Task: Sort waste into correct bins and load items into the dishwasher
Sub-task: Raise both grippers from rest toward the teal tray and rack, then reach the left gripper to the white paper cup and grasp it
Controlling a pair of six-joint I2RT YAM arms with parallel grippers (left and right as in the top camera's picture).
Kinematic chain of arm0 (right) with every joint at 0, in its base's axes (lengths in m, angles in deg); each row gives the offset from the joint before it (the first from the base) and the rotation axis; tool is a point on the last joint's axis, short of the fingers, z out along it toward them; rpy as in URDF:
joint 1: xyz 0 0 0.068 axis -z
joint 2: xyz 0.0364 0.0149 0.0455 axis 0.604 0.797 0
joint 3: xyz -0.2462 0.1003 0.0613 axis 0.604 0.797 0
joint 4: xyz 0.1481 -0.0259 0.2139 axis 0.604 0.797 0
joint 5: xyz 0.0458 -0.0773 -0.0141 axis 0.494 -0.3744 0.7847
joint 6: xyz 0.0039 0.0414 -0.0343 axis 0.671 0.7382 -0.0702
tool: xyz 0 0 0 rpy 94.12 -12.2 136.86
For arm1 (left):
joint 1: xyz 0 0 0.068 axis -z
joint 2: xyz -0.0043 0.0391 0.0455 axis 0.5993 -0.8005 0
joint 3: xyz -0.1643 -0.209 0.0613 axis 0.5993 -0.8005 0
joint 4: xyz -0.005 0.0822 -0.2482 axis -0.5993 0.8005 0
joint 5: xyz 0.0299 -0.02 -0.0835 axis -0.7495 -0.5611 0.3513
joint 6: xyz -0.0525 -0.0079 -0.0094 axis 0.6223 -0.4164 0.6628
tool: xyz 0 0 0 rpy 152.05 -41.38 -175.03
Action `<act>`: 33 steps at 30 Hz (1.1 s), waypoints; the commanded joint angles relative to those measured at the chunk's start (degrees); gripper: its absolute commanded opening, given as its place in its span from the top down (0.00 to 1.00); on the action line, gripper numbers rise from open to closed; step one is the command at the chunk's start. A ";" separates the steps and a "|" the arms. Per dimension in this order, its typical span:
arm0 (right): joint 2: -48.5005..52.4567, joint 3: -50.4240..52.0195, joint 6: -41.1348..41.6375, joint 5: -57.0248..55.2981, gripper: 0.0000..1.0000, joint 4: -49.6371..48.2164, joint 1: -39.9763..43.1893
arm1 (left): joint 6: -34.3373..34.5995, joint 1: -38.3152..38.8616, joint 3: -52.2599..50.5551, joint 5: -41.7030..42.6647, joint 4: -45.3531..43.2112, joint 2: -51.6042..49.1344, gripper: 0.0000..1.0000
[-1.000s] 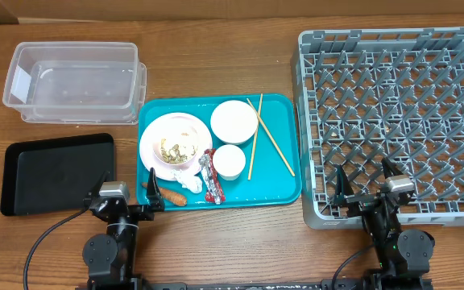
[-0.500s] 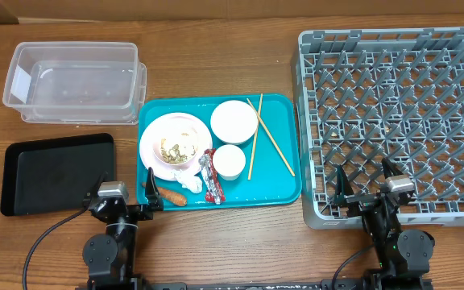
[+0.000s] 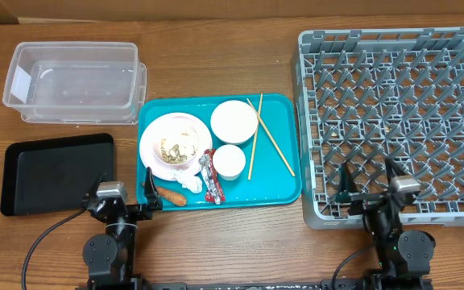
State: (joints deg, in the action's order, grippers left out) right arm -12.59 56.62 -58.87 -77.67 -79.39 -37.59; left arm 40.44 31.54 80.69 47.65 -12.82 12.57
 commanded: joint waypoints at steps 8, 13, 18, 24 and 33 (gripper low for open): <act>3.43 -9.81 7.41 -12.76 0.00 0.81 -0.20 | 3.41 -0.33 10.54 -0.59 3.26 -9.60 0.00; 15.91 -20.06 6.99 -13.51 0.00 5.53 -0.20 | 3.39 -0.31 23.80 1.05 6.82 -27.69 0.00; 29.75 -33.62 6.99 -13.46 0.00 17.38 -0.20 | 3.41 -0.31 38.75 4.81 17.51 -42.69 0.00; 45.51 -52.13 6.99 -13.42 0.00 37.31 -0.20 | 3.72 -0.26 56.48 9.57 39.95 -55.41 0.00; 53.81 -60.48 6.75 -11.74 0.00 47.17 -0.15 | 5.88 -0.35 66.55 10.19 59.41 -60.19 0.00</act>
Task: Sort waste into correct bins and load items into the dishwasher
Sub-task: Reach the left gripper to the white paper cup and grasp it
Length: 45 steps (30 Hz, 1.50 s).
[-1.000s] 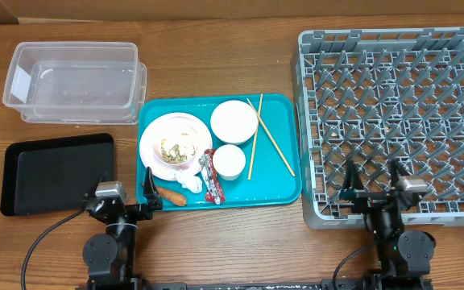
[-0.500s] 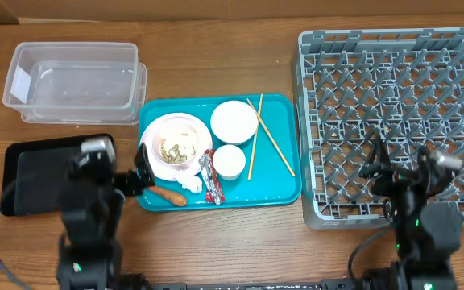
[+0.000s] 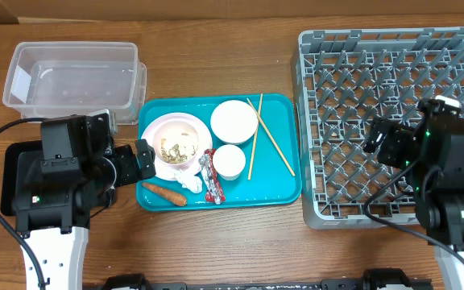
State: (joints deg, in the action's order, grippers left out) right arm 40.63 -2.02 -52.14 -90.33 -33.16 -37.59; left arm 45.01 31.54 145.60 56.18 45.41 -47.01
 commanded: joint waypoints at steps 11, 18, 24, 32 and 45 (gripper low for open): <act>0.61 -1.81 0.04 0.11 0.00 7.82 -0.13 | 16.22 3.21 -0.33 2.93 5.09 -1.33 0.00; 0.61 -1.81 0.33 -2.34 0.00 10.34 -0.15 | 26.77 12.39 -4.96 -3.34 4.46 -4.68 0.00; 0.61 -1.81 0.31 -2.34 0.00 10.12 -0.15 | 27.87 17.84 -5.42 -5.18 -0.02 -10.78 0.00; 0.61 -1.81 0.31 -2.34 0.00 9.99 -0.15 | 24.65 28.13 -5.42 -5.03 -16.33 -20.50 0.03; 0.61 -1.81 0.26 -2.38 0.00 9.97 -0.15 | 22.99 31.82 -4.59 -5.55 -23.85 -31.50 0.31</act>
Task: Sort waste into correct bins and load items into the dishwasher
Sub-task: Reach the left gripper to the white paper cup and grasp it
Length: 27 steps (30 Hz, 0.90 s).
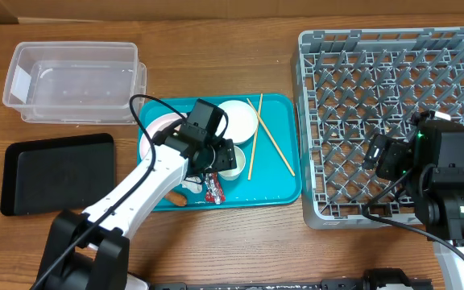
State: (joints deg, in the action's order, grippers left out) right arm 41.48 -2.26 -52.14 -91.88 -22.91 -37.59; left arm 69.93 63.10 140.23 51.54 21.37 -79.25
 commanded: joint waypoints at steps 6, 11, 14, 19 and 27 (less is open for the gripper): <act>-0.24 -1.57 0.28 -0.83 0.00 -0.33 -0.15 | -3.37 0.20 9.68 -8.81 9.05 3.19 0.27; -0.24 -1.57 0.28 -0.83 0.00 -0.33 -0.15 | -6.16 0.44 17.22 -6.97 10.23 3.78 0.32; -0.24 -1.57 0.26 -0.81 0.00 -0.33 -0.15 | -8.66 0.46 17.18 -2.40 8.00 3.37 0.38; -0.24 -1.57 0.26 -0.83 0.00 -0.31 -0.15 | -9.14 0.48 16.20 -2.47 10.99 -0.72 0.41; -0.24 -1.57 0.26 -0.83 0.00 -0.35 -0.15 | -9.11 0.74 16.02 1.90 15.52 -8.94 0.43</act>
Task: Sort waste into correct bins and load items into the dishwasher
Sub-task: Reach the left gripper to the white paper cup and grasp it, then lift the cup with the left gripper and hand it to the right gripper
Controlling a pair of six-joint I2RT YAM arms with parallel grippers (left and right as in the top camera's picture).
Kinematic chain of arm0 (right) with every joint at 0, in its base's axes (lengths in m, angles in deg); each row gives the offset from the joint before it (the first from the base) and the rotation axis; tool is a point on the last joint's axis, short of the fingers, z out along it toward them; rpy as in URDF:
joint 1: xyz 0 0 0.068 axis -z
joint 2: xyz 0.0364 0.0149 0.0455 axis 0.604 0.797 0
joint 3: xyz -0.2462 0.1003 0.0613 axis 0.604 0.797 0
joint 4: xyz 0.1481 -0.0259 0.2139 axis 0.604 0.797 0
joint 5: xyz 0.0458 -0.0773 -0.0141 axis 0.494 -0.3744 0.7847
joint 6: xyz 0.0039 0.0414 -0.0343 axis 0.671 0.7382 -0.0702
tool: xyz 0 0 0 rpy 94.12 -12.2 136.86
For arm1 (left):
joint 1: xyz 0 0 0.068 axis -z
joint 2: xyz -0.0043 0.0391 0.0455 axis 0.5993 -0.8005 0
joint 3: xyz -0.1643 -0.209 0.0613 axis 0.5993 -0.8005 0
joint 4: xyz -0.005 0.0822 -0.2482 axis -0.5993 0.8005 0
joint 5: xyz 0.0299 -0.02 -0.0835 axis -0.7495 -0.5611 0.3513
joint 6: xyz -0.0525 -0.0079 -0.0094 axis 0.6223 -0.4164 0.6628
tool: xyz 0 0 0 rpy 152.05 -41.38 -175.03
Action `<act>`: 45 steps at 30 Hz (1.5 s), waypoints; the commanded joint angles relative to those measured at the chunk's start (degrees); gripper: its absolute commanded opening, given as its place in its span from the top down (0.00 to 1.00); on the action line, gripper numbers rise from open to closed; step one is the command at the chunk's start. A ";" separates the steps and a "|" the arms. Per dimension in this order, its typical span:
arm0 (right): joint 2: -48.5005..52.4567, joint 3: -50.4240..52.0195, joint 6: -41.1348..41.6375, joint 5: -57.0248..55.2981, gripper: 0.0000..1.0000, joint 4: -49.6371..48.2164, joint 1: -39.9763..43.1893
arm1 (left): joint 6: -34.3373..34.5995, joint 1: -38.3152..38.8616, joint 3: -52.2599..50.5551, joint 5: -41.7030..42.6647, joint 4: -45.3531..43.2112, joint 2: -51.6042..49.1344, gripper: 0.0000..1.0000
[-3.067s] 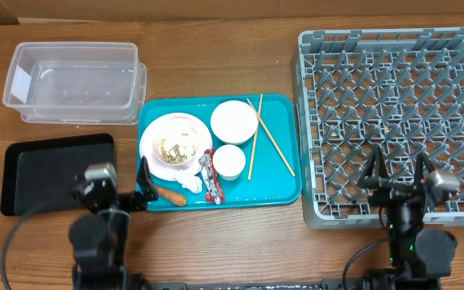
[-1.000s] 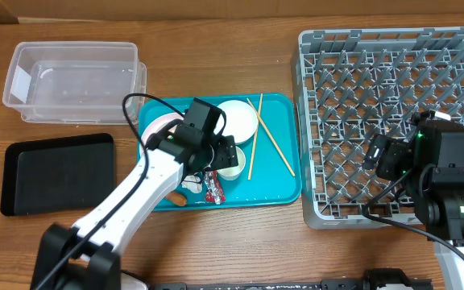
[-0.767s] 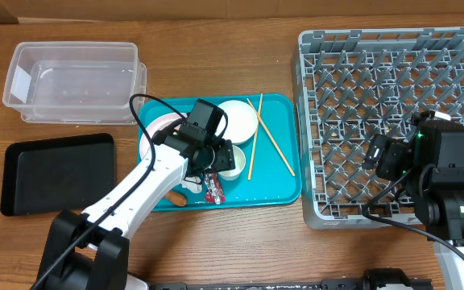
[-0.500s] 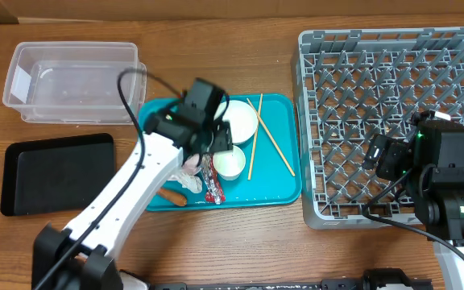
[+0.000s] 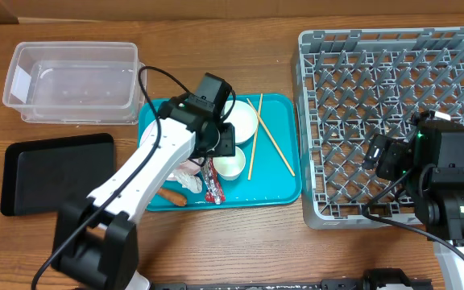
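Note:
A teal tray (image 5: 280,189) holds a large white bowl (image 5: 246,122), a small white bowl (image 5: 230,167), two chopsticks (image 5: 269,138), a red wrapper (image 5: 211,185), a crumpled tissue (image 5: 188,172) and a carrot piece (image 5: 171,196). The plate of food scraps is mostly hidden under my left arm. My left gripper (image 5: 230,143) hangs between the two bowls, fingers apart with nothing in them. My right gripper (image 5: 374,155) hovers open over the left part of the grey dish rack (image 5: 393,48).
A clear plastic bin (image 5: 75,80) stands at the back left. A black tray (image 5: 55,173) lies in front of it. My left arm lies diagonally across the teal tray's left half. The rack fills the table's right side.
My left gripper has shifted a little to the right and away from me, from over the plate's edge to between the two bowls. The right arm has not moved.
Both grippers stood parked and open at the table's front edge. Then the left was beside the teal tray's left edge and the right over the rack. The left then reached over the plate, and now sits between the bowls. Nothing on the tray has moved.

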State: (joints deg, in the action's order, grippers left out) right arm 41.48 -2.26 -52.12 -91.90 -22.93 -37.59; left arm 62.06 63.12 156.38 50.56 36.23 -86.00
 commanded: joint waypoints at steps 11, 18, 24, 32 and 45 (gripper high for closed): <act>-0.24 -1.57 0.24 -1.05 0.00 -0.31 -0.15 | -1.27 0.66 -0.02 2.82 1.88 -5.01 0.87; -0.24 -1.60 0.59 -6.82 0.00 -0.35 -0.13 | -1.29 -1.31 4.02 2.95 5.44 -3.45 0.96; 0.28 -1.60 4.35 -3.87 0.00 -6.91 6.58 | -6.43 -4.44 11.37 16.61 4.39 -0.35 0.96; 8.96 -1.60 -14.49 56.35 0.00 -11.54 16.61 | -4.07 -6.84 12.35 59.95 -13.84 -1.05 0.96; 20.13 -1.57 -27.17 92.85 0.00 -11.56 16.33 | -0.55 -1.33 12.35 62.82 -18.99 -1.16 0.96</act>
State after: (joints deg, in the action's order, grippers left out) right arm 61.31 -2.55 -75.05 -9.50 -34.28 -21.13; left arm 60.46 60.43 167.64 110.93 18.00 -87.82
